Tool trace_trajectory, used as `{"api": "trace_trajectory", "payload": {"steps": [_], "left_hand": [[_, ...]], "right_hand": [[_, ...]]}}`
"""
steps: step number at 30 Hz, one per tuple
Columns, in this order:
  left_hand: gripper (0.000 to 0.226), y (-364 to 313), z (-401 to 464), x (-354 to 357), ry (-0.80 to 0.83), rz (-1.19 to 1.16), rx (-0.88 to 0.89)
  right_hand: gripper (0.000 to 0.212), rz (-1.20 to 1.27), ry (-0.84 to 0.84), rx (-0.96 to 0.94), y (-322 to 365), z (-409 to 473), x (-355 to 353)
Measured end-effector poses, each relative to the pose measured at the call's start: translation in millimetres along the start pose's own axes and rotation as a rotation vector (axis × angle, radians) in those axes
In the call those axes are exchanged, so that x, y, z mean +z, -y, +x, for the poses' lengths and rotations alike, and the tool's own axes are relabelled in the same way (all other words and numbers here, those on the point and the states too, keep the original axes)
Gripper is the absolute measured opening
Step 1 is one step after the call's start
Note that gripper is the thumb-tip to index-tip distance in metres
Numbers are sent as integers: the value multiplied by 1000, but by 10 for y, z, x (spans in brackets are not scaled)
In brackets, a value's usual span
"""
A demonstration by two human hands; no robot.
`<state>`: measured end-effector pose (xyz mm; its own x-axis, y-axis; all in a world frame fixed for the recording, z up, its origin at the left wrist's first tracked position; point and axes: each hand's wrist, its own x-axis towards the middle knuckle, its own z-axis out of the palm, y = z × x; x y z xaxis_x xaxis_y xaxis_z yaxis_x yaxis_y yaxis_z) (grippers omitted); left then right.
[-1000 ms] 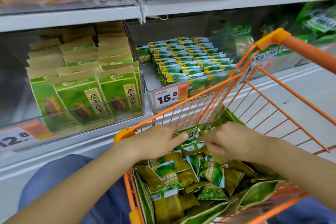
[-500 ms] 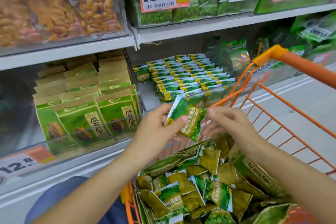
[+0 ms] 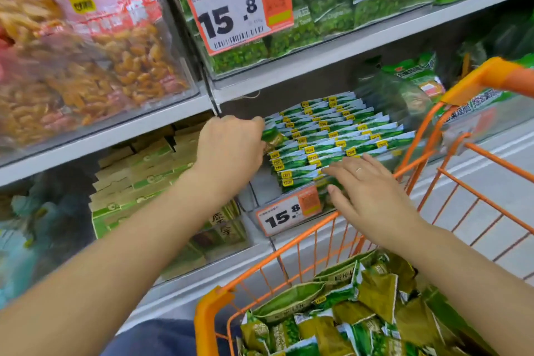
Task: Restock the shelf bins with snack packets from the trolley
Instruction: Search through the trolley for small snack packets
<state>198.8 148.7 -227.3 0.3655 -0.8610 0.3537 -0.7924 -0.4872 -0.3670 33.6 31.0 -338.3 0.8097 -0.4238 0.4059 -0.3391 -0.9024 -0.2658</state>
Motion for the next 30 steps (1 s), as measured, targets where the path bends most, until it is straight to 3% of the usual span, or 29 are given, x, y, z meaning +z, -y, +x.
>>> {"api": "trace_trajectory", "payload": {"steps": [3, 5, 9, 20, 26, 30], "left_hand": [[16, -48, 300, 218, 251, 213, 16], [19, -103, 455, 431, 362, 221, 6], [36, -85, 772, 766, 596, 108, -179], [32, -39, 1009, 1251, 473, -99, -428], [31, -95, 1011, 1273, 466, -88, -410], [36, -196, 1052, 1063, 491, -7, -267]], "right_hand": [[47, -5, -32, -17, -74, -6, 65], [47, -2, -42, -25, -66, 10, 53], [46, -17, -73, -22, -50, 12, 71], [46, -2, -67, -23, -46, 22, 98], [43, 14, -98, -43, -53, 34, 114], [44, 16, -93, -62, -72, 33, 90]]}}
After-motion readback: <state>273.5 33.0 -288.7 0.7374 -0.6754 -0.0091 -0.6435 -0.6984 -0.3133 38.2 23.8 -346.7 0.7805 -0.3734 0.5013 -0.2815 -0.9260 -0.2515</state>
